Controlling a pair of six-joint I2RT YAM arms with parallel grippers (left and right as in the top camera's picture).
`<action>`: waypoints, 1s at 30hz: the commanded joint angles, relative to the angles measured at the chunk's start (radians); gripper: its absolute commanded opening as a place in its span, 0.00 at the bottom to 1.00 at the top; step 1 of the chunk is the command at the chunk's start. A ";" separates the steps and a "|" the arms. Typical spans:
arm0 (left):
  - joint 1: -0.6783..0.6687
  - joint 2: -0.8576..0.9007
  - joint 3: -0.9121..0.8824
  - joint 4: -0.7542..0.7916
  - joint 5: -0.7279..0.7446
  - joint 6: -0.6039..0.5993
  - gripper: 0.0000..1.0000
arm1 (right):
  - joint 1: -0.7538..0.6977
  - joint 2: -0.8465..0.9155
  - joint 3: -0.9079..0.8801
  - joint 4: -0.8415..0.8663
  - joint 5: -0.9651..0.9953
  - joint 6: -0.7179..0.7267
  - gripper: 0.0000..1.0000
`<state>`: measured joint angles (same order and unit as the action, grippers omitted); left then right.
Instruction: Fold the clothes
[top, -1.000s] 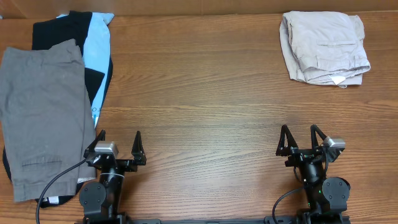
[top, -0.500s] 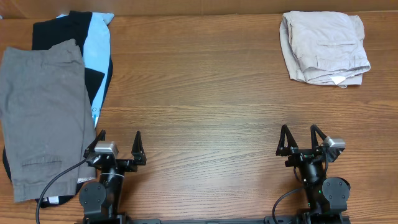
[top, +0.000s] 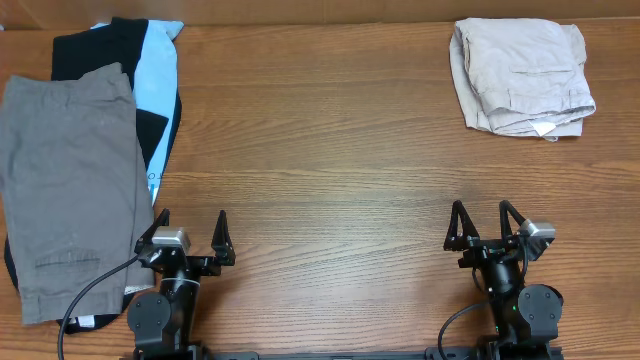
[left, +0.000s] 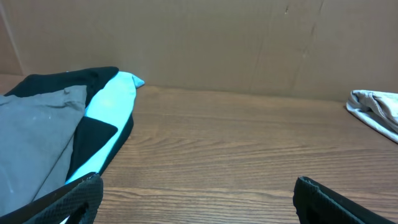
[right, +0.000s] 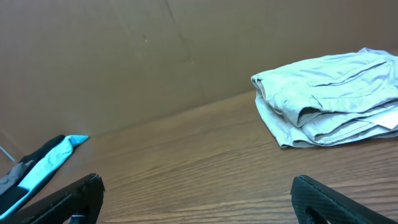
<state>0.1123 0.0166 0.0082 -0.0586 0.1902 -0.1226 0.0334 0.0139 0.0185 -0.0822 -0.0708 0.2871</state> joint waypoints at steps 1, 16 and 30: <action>0.006 -0.012 -0.003 -0.001 -0.014 0.018 1.00 | 0.005 -0.011 -0.011 0.005 0.010 -0.002 1.00; 0.006 -0.012 -0.003 -0.001 -0.014 0.018 1.00 | 0.005 -0.011 -0.011 0.005 0.010 -0.002 1.00; 0.006 -0.009 0.041 0.003 0.021 0.010 1.00 | 0.006 -0.009 0.002 0.079 -0.066 -0.010 1.00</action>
<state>0.1123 0.0166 0.0086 -0.0566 0.1932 -0.1230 0.0334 0.0135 0.0185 -0.0044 -0.1116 0.2871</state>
